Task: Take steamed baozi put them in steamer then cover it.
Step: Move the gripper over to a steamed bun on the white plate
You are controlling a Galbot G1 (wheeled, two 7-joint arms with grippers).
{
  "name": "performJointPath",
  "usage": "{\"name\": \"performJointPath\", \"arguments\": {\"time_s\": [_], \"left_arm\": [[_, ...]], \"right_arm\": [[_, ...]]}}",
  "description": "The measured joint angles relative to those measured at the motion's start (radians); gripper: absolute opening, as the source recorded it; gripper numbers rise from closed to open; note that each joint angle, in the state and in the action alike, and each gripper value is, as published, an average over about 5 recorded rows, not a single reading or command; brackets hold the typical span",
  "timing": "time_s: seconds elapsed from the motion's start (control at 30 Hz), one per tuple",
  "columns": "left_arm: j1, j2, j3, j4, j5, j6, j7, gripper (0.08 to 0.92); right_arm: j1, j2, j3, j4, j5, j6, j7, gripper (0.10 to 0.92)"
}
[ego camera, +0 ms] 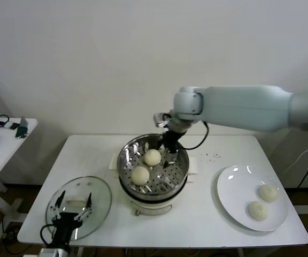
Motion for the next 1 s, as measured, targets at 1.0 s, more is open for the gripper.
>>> {"name": "performJointPath", "arguments": {"time_s": [1.0], "left_arm": [[0.015,-0.03,-0.013,-0.007,0.006,0.01,-0.069,0.823]], "right_arm": [[-0.508,-0.629,0.259,0.039,-0.614,0.109,-0.076,0.823]]}}
